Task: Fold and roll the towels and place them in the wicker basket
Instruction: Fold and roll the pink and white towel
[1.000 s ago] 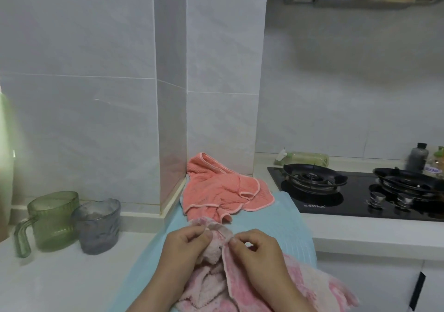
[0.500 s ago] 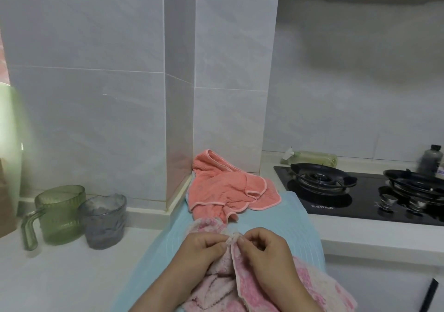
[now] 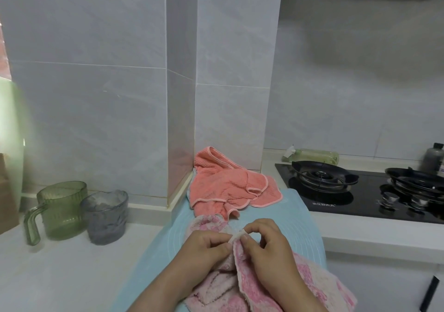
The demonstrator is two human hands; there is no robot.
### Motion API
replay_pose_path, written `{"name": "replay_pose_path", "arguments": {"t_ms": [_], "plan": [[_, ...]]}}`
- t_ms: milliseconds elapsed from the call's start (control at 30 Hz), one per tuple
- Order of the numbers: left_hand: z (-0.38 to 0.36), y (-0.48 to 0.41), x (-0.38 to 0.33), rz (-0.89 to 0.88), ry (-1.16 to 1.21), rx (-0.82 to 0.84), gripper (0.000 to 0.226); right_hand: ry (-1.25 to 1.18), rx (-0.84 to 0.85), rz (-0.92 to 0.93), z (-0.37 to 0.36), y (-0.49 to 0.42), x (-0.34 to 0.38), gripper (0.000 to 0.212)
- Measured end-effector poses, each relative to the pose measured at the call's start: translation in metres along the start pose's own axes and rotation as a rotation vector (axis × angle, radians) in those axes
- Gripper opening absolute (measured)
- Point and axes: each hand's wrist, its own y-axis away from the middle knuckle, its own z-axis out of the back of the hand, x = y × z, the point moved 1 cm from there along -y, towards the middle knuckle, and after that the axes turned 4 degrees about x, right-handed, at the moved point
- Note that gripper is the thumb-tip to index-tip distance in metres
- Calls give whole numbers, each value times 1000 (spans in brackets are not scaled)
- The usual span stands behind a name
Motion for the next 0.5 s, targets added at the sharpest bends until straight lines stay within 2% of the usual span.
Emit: {"name": "replay_pose_path", "arguments": {"t_ms": [67,133,267,333,400,500], "plan": [[1,-1,5,6,-20,-39,19,-23,-42,-12,1,-1,-1,15],[2,-3,11,-3,-145,-125,24,-64,-79,-38,1,-2,-4,16],[-3,0,9,-49,-620,-191,17,-179,-152,-84,6,-4,-3,16],[-2,3,10,-14,-809,-201,11,-178,-186,-77,16,-8,2,15],[-1,9,10,33,-860,-232,15,-155,-209,-45,31,-15,15,15],[-1,20,4,66,-815,-293,21,-136,-232,3,60,-28,44,13]]}}
